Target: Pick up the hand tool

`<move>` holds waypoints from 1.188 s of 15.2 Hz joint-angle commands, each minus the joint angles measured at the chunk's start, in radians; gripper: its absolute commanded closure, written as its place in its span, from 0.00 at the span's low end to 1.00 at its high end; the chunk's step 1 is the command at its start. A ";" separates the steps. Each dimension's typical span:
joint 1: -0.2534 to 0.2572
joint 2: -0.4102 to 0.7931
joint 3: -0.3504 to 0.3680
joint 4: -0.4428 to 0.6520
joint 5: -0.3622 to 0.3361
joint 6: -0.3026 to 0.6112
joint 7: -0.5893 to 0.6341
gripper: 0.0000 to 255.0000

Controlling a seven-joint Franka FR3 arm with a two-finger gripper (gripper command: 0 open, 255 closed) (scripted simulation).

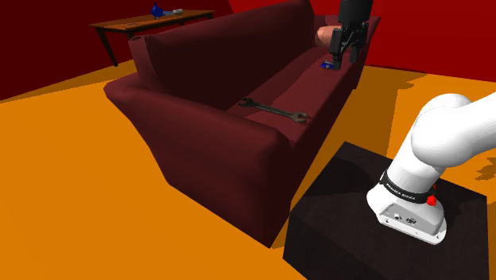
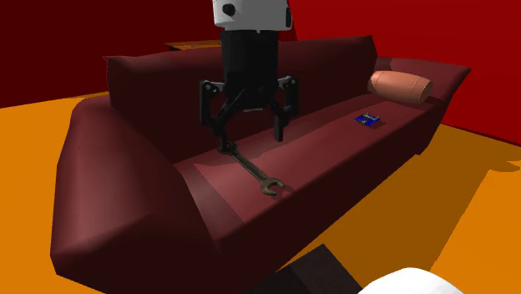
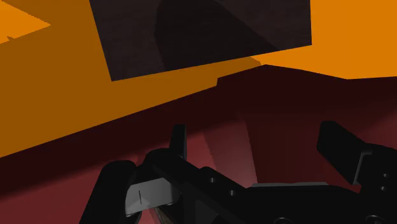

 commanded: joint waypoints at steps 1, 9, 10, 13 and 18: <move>0.000 0.000 0.000 0.000 0.000 0.000 0.000 0.00; 0.003 0.204 -0.076 -0.041 -0.059 0.262 -0.119 0.00; 0.004 0.235 -0.085 -0.039 -0.064 0.293 -0.133 0.00; 0.008 0.333 -0.112 -0.026 -0.073 0.385 -0.177 0.00; 0.015 0.511 -0.152 0.025 -0.072 0.525 -0.251 0.00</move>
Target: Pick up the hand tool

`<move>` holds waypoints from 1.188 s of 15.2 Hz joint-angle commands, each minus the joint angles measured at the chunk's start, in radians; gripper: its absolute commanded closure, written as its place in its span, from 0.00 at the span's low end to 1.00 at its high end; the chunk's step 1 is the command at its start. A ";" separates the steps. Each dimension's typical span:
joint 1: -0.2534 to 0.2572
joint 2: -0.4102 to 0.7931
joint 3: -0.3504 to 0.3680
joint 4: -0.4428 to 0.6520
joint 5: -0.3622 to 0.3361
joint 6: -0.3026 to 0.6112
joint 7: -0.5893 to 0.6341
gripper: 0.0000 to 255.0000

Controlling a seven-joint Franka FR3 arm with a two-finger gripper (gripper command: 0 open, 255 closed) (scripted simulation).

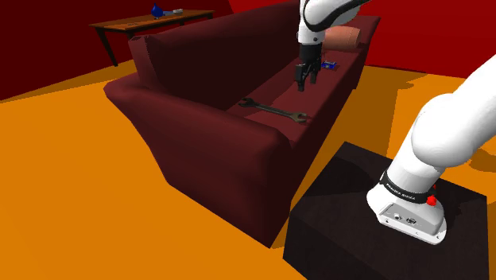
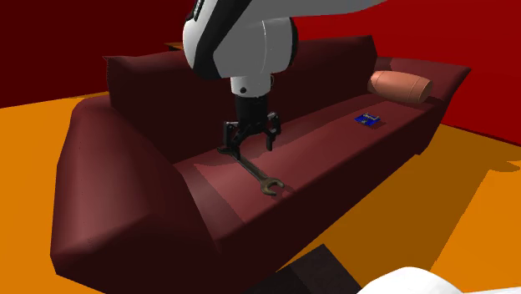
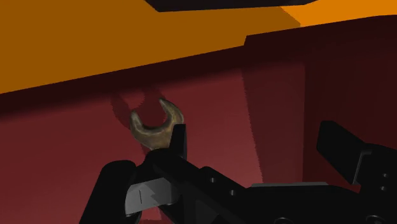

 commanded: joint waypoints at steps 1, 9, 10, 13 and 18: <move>0.004 0.075 -0.013 0.027 0.005 0.055 -0.030 0.00; 0.003 0.384 -0.047 0.190 0.064 0.215 -0.161 0.00; 0.001 0.424 -0.047 0.217 0.074 0.229 -0.177 0.00; -0.011 0.541 -0.044 0.304 0.105 0.264 -0.224 0.00; -0.041 0.737 -0.026 0.478 0.148 0.295 -0.291 0.00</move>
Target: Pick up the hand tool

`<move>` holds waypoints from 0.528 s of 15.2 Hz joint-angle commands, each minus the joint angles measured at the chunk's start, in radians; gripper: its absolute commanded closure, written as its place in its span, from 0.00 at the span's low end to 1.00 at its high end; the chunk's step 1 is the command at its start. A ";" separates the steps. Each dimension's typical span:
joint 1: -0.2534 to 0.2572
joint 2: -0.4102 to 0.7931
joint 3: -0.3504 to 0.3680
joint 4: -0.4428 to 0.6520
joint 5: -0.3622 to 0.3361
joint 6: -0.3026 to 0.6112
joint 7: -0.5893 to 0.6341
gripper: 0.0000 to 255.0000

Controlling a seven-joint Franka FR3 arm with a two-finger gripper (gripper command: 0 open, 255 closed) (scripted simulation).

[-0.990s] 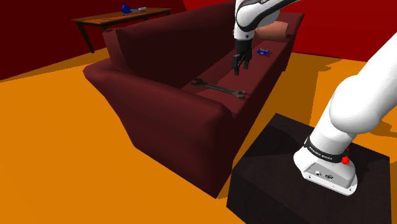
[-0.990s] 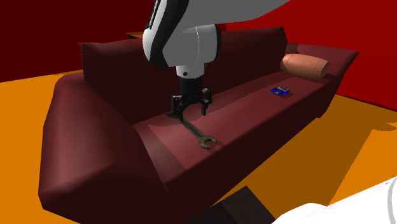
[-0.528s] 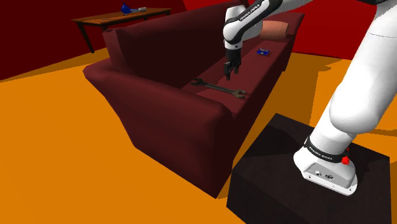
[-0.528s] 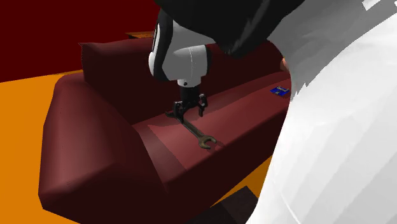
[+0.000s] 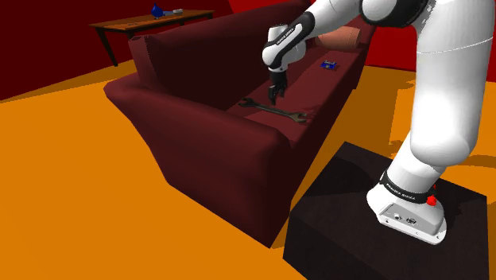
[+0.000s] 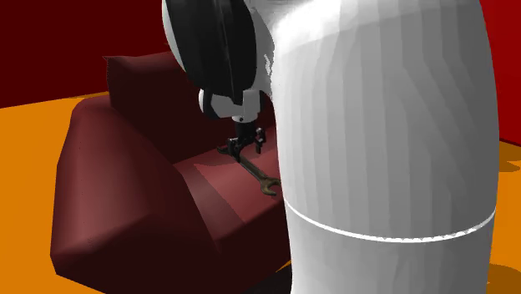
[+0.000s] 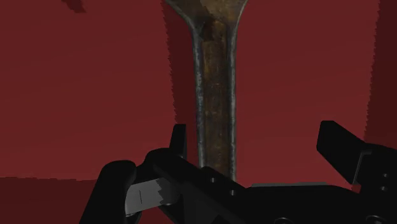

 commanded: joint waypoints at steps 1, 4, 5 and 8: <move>-0.011 0.074 0.009 0.083 0.013 -0.004 -0.021 0.00; -0.033 0.192 0.023 0.208 0.029 -0.005 -0.049 0.00; -0.034 0.199 0.025 0.206 0.031 0.005 -0.049 0.00; -0.037 0.224 0.029 0.202 0.036 0.033 -0.051 0.00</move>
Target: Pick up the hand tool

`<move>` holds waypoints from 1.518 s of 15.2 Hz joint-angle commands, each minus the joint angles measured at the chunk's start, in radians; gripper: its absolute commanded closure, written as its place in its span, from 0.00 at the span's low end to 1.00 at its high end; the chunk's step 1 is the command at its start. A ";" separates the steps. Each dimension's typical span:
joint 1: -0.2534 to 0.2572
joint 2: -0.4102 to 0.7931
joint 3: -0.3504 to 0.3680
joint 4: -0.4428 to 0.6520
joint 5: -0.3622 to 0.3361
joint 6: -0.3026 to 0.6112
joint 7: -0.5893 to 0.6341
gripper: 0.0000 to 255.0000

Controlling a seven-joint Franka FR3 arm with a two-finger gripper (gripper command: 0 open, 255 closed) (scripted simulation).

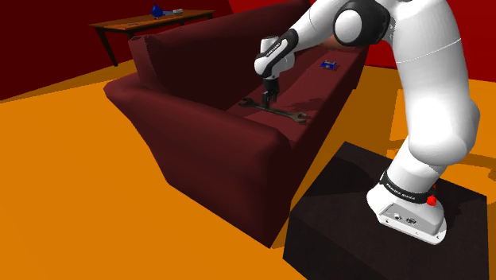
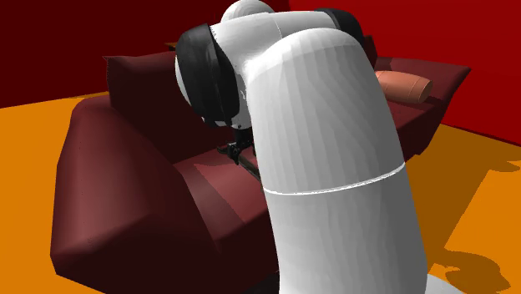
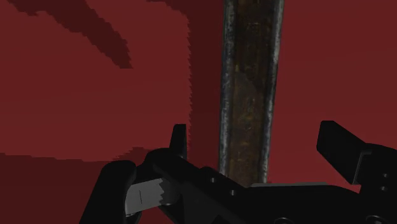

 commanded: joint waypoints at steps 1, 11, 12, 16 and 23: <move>-0.002 0.019 0.003 0.000 0.004 0.019 -0.002 0.00; -0.006 0.042 0.007 0.001 0.009 0.041 -0.005 1.00; -0.008 0.047 0.007 0.007 0.010 0.040 -0.007 1.00; -0.005 0.041 0.007 -0.002 0.009 0.043 -0.004 1.00; 0.002 -0.018 -0.003 0.006 -0.004 -0.023 0.001 1.00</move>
